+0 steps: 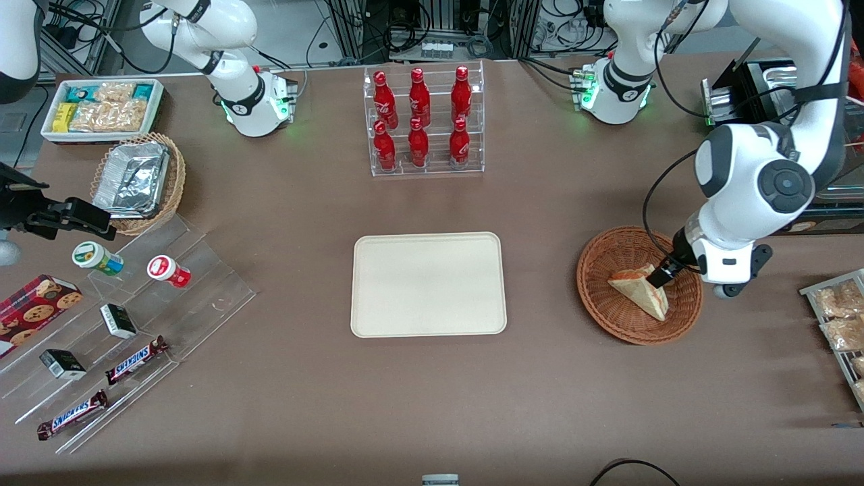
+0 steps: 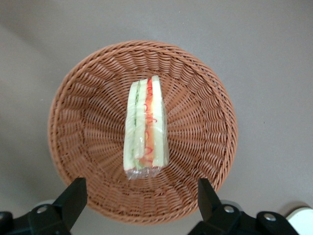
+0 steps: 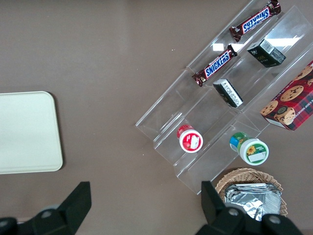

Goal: Place sandwich from basket to tray
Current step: 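Lower the open left gripper and close it on the wrapped sandwich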

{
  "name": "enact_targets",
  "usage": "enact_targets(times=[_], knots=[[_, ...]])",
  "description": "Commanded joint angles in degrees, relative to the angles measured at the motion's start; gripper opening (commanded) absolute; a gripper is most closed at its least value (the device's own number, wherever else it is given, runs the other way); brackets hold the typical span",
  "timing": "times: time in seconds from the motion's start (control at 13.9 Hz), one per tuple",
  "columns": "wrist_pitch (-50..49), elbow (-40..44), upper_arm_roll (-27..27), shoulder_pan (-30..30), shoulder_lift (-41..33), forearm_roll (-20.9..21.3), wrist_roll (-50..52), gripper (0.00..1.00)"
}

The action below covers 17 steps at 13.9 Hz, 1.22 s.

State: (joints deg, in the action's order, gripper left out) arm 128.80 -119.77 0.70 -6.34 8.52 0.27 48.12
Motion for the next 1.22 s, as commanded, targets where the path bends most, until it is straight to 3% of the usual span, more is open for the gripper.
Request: enact_targets(times=[0.0,0.72,0.79,0.86,0.94,1.15], knots=[[7.1,-5.7,0.4,-0.2,-0.9,-0.6,0.7,1.00],[13.0,-6.0,0.6,0.1,6.2,-0.1,0.8,1.00],[13.4,-6.0,0.6,0.1,6.6,-0.1,0.9,0.94],[13.6,-5.9,0.6,0.1,7.1,-0.2,1.5,0.63],[13.6,-5.7,0.6,0.1,7.6,-0.1,2.2,0.04],[13.2,-4.8,0.6,0.1,7.7,-0.2,2.6,0.00]])
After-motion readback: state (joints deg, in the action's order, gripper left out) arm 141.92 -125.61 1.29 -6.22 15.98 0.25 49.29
